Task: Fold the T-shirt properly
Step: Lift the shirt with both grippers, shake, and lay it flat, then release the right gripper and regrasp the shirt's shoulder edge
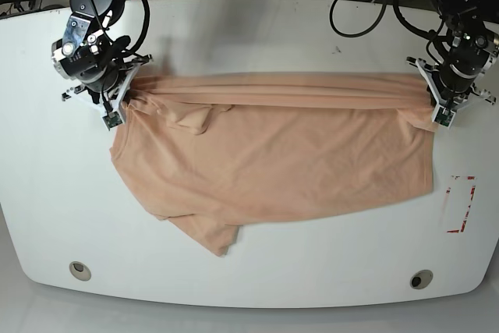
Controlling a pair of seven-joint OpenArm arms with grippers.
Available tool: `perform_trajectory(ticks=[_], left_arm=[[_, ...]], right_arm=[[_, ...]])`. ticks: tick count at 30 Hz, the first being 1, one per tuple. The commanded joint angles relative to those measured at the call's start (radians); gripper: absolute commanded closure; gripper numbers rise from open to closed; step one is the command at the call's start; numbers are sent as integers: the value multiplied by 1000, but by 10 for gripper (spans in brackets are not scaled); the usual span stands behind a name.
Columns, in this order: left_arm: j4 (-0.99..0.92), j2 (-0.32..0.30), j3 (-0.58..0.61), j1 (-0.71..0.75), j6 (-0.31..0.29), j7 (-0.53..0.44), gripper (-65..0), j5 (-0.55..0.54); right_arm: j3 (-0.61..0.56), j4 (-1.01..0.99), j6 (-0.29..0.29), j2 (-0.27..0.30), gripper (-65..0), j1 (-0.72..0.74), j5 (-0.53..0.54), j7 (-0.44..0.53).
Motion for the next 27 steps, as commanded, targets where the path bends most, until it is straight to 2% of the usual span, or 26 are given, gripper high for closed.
perform_trajectory(ticks=[1,6,9,11,12,15,17,19,20,22,25,27], left_arm=[[18,-17,-8,2,10,-20,0,8],[-31,-21,-10,4,10,-22,0,9],[-48,-23,-10,10,10,-22,0,14],[-67,-25,-10,10,10,-22,0,14],[-78,-29,-10,11,10,-22,0,14],[-116,-58,-10,21,10,-20,0,11],[-148,-66,-10,33,10,-20,-47,9],[-168,-66,-10,34,10,-20,-113,9],[-173,-66,-10,36,10,-20,-150,9],[-174,-64,-10,37,10,-20,-190,9],[-174,-64,-10,37,10,-20,-224,8],[-174,-64,-10,37,10,-20,-225,8]], right_arm=[[8,18,-6,6,0,12,-12,13],[-2,14,-6,-3,0,40,-12,1],[1,14,-6,3,0,41,-12,-58],[1,14,-6,3,-29,37,-14,-93],[5,14,-6,3,-54,34,-14,-101],[8,15,-6,2,-184,-6,-14,-105],[9,17,-6,-3,-306,-39,-6,-105],[32,18,-6,-3,-387,-62,46,-105],[74,18,-6,-3,-423,-75,109,-107],[141,17,-6,2,-453,-91,219,-116],[222,14,-6,25,-450,-103,391,-173],[258,12,-6,53,-444,-108,532,-173]])
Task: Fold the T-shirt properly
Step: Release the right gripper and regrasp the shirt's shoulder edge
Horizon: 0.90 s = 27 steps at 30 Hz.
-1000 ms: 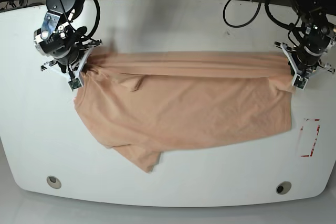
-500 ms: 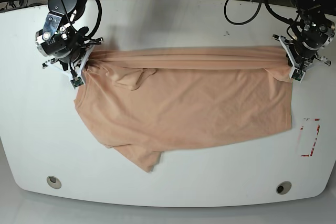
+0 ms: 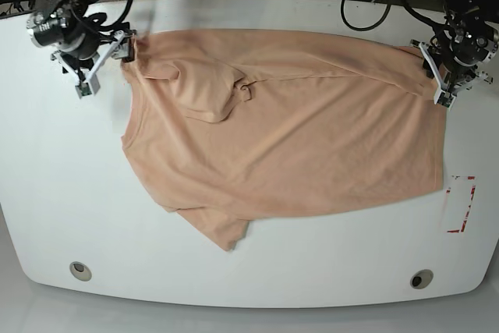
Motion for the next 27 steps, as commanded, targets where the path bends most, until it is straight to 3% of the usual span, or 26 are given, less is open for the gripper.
perform_trajectory(ticks=[1,6,15,19,25,27], left_arm=[[17,-16,-3,-6,5,-14,-225,-4],[23,-13,-3,-6,5,-14,-225,-4],[17,-14,-5,-12,5,-16,-225,-6],[-13,-13,-2,-13,5,-17,-225,-4],[-97,-16,-5,-21,5,-106,-225,2],[-126,-16,-5,-15,5,-129,-225,2]], right_arm=[[25,15,1,33,-444,2,166,21],[26,15,1,61,-444,-45,377,21],[-120,-135,1,60,-444,28,378,24],[-213,-184,1,93,-444,47,377,96],[-284,-226,1,110,-442,74,377,116],[-288,-246,1,122,-409,74,367,128]])
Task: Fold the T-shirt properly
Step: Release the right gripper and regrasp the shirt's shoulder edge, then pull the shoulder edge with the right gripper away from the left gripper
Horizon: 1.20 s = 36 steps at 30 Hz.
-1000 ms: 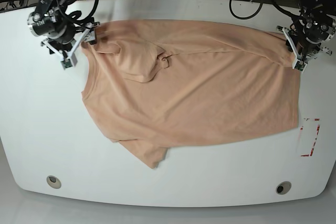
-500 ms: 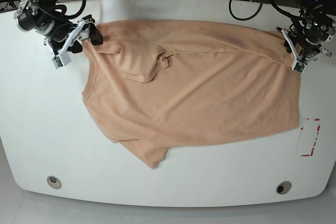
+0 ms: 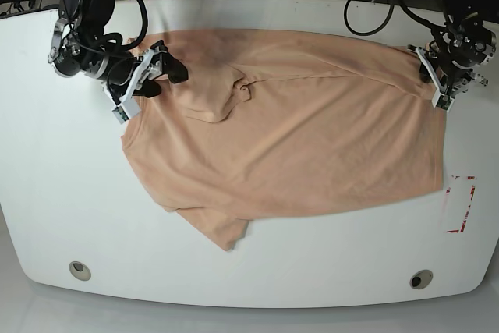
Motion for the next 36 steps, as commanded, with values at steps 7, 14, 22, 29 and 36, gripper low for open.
perform_trajectory(ticks=[7,14,22,29,36], left_arm=[[-98,-33,-9,11,5,-26,-225,3],[-110,-40,-7,11,5,-26,-225,2],[-104,-43,-7,11,5,-26,-225,2],[-104,-43,-7,11,5,-26,-225,2],[-108,-43,-7,11,5,-26,-225,2]], right_arm=[[0,-32,2,23,-298,19,-142,55],[2,-37,2,27,-246,27,-232,58],[11,-29,2,27,0,36,-245,58],[69,-8,2,24,0,42,-243,51],[86,74,2,21,-222,35,-242,-2]])
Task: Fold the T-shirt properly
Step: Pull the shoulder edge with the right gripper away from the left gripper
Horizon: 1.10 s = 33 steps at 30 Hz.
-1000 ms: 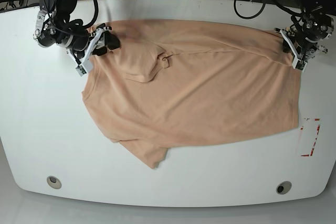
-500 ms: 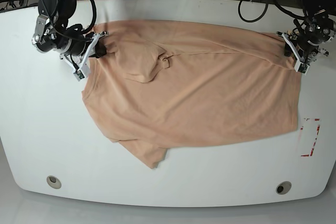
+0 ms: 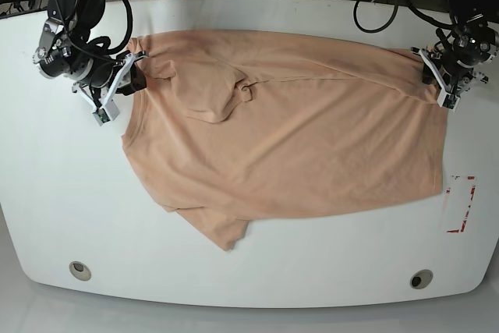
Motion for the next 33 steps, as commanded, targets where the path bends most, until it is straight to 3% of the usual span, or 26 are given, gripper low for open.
perform_trajectory(ticks=[1,3,5,17,25,28,31,33], left_arm=[[-2,-10,1,7,-1,43,-225,40],[-2,-10,1,7,-1,43,-225,40],[-3,-10,1,7,-1,43,-225,40],[-6,-10,3,5,-1,43,-225,40],[-6,-10,1,5,-1,43,-225,40],[-3,-10,1,5,-1,43,-225,40],[-6,-10,1,5,-1,43,-225,40],[-6,-10,1,5,-1,43,-225,40]], right_arm=[[1,33,1,4,-322,7,14,-15],[1,33,1,4,-436,7,19,-17],[0,27,1,3,-460,6,31,-17],[-146,24,1,-13,-333,3,65,8],[-154,-84,1,-16,-315,-11,65,69],[-154,-102,1,-11,-239,-11,65,89],[-154,-102,1,-11,-98,-16,74,89],[-152,-102,1,-11,-38,-14,74,89]])
